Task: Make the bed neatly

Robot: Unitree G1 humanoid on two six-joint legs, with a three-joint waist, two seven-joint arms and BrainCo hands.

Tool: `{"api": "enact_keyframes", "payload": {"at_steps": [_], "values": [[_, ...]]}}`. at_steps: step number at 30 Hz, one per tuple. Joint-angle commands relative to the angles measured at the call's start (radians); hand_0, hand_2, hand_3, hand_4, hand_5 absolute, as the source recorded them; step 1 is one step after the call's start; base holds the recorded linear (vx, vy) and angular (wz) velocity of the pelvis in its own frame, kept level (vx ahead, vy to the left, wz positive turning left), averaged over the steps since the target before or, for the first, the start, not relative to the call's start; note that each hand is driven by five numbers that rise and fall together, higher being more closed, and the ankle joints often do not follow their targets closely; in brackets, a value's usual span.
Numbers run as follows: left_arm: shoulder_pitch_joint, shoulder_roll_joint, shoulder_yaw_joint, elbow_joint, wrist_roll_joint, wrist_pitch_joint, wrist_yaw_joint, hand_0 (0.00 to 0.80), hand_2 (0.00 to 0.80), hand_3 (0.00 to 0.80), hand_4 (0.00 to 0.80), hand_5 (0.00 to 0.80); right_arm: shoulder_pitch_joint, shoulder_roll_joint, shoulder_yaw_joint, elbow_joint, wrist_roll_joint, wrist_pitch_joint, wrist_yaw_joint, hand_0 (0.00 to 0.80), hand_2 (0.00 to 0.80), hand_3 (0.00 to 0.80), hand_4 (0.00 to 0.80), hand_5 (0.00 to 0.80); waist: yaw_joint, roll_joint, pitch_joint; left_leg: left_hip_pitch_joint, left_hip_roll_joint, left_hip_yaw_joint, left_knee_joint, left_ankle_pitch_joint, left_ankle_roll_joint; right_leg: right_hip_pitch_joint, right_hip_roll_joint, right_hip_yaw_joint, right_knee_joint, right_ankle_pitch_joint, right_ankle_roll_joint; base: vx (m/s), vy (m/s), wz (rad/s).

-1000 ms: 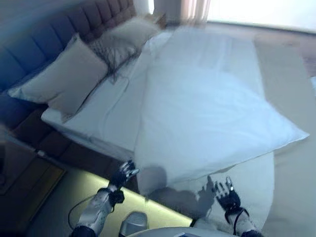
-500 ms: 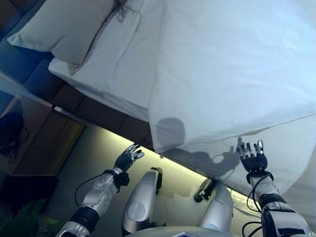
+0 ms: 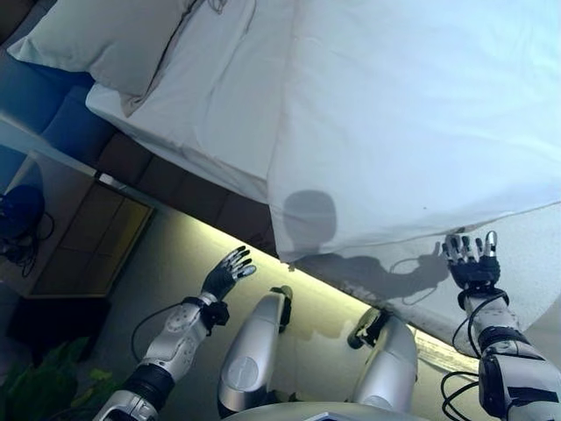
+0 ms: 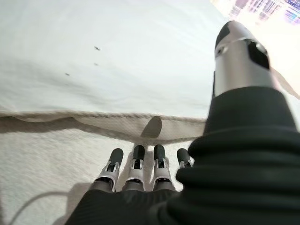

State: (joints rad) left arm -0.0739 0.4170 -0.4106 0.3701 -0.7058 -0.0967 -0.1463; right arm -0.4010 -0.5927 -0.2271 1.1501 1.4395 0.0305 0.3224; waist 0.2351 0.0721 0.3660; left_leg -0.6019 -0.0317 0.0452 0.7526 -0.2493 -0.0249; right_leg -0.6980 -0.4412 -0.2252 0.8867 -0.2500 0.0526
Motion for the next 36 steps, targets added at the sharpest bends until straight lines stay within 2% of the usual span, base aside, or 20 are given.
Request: {"api": "enact_keyframes", "payload": {"at_steps": [1,9,10,18,19,20,29,30,33,34,35,36], "values": [[-0.003,0.029,0.010,-0.040,-0.049,-0.036,-0.005,0.000,0.000,0.000,0.000,0.000,-0.016,-0.070,-0.040,0.044,0.019,0.023,0.018,0.000,0.000,0.000,0.000,0.000,0.018,0.023,-0.021,-0.043,0.041,-0.025,0.005,0.031,0.009,-0.056,-0.015,0.091,-0.117,0.267,0.147,0.028,0.004,0.11],[-0.010,0.035,0.008,-0.058,-0.063,-0.027,0.003,0.000,0.000,0.000,0.000,0.000,-0.044,-0.116,-0.040,0.066,0.030,0.032,0.018,0.000,0.000,0.000,0.000,0.000,0.019,0.038,-0.004,-0.070,0.044,-0.029,0.014,0.037,0.001,-0.093,-0.013,0.106,-0.100,0.266,0.151,0.028,-0.007,0.05],[-0.014,0.036,0.004,-0.059,-0.068,-0.026,0.005,0.000,0.000,0.000,0.000,0.000,-0.056,-0.123,-0.036,0.068,0.028,0.034,0.022,0.000,0.000,0.000,0.000,0.000,0.021,0.042,-0.008,-0.067,0.045,-0.036,0.021,0.011,-0.002,-0.095,-0.006,0.118,-0.084,0.241,0.168,0.090,0.015,0.07],[-0.017,0.052,-0.001,-0.072,-0.093,-0.029,-0.003,0.000,0.000,0.000,0.000,0.000,-0.124,-0.174,-0.016,0.055,0.021,0.050,0.006,0.000,0.000,0.000,0.000,0.000,0.028,0.048,-0.010,-0.089,0.046,-0.031,0.017,0.022,-0.008,-0.122,-0.004,0.129,-0.079,0.245,0.171,0.035,0.003,0.08],[-0.015,0.053,-0.002,-0.071,-0.096,-0.031,-0.003,0.000,0.000,0.000,0.000,0.000,-0.129,-0.179,-0.012,0.056,0.013,0.049,0.001,0.502,0.502,0.502,0.502,0.502,0.028,0.048,-0.011,-0.089,0.046,-0.030,0.015,0.024,-0.009,-0.123,-0.005,0.129,-0.080,0.245,0.172,0.034,0.021,0.02],[-0.013,0.053,-0.005,-0.073,-0.100,-0.031,0.002,0.000,0.000,0.000,0.000,0.000,-0.135,-0.183,-0.009,0.055,0.003,0.049,-0.003,0.800,0.800,0.800,0.800,0.800,0.029,0.048,-0.013,-0.086,0.046,-0.029,0.010,0.026,-0.009,-0.121,-0.007,0.128,-0.082,0.245,0.172,0.033,0.025,0.01],[0.001,0.048,-0.014,-0.053,-0.101,-0.038,-0.006,0.000,0.000,0.000,0.000,0.000,-0.170,-0.202,-0.003,0.047,-0.037,0.087,0.030,0.800,0.800,0.800,0.800,0.800,0.034,0.047,-0.029,-0.055,0.045,-0.020,-0.017,0.034,-0.011,-0.096,-0.016,0.125,-0.087,0.240,0.167,0.017,0.024,0.03],[0.004,0.049,-0.015,-0.055,-0.098,-0.038,-0.007,0.000,0.000,0.000,0.000,0.000,-0.169,-0.201,-0.002,0.045,-0.040,0.090,0.034,0.800,0.800,0.800,0.800,0.800,0.034,0.045,-0.026,-0.060,0.045,-0.014,-0.021,0.057,-0.008,-0.099,-0.022,0.117,-0.095,0.260,0.152,-0.044,0.024,0.17],[0.009,0.054,-0.016,-0.057,-0.098,-0.041,-0.008,0.000,0.000,0.000,0.000,0.000,-0.165,-0.194,-0.004,0.039,-0.031,0.097,0.041,0.800,0.800,0.800,0.800,0.800,0.033,0.043,-0.028,-0.046,0.048,-0.012,-0.032,0.059,-0.008,-0.088,-0.022,0.115,-0.102,0.261,0.152,0.028,0.014,0.20],[0.009,0.055,-0.016,-0.056,-0.099,-0.043,-0.007,0.000,0.000,0.000,0.000,0.000,-0.165,-0.192,-0.004,0.039,-0.027,0.098,0.042,0.800,0.800,0.800,0.800,0.800,0.034,0.043,-0.033,-0.035,0.049,-0.018,-0.030,0.036,-0.011,-0.081,-0.017,0.123,-0.093,0.240,0.167,-0.001,0.000,0.10],[0.009,0.056,-0.017,-0.054,-0.101,-0.049,-0.005,0.000,0.000,0.000,0.000,0.000,-0.164,-0.187,-0.005,0.038,-0.018,0.099,0.042,0.800,0.800,0.800,0.800,0.800,0.032,0.041,-0.028,-0.039,0.049,-0.012,-0.041,0.064,-0.007,-0.083,-0.020,0.113,-0.108,0.265,0.153,-0.005,-0.002,0.04],[0.010,0.057,-0.016,-0.052,-0.103,-0.055,-0.004,0.000,0.000,0.000,0.000,0.000,-0.161,-0.182,-0.005,0.038,-0.014,0.097,0.041,0.800,0.800,0.800,0.800,0.800,0.032,0.041,-0.027,-0.034,0.051,-0.012,-0.043,0.063,-0.008,-0.078,-0.019,0.113,-0.109,0.263,0.154,-0.095,-0.003,0.03]]}}
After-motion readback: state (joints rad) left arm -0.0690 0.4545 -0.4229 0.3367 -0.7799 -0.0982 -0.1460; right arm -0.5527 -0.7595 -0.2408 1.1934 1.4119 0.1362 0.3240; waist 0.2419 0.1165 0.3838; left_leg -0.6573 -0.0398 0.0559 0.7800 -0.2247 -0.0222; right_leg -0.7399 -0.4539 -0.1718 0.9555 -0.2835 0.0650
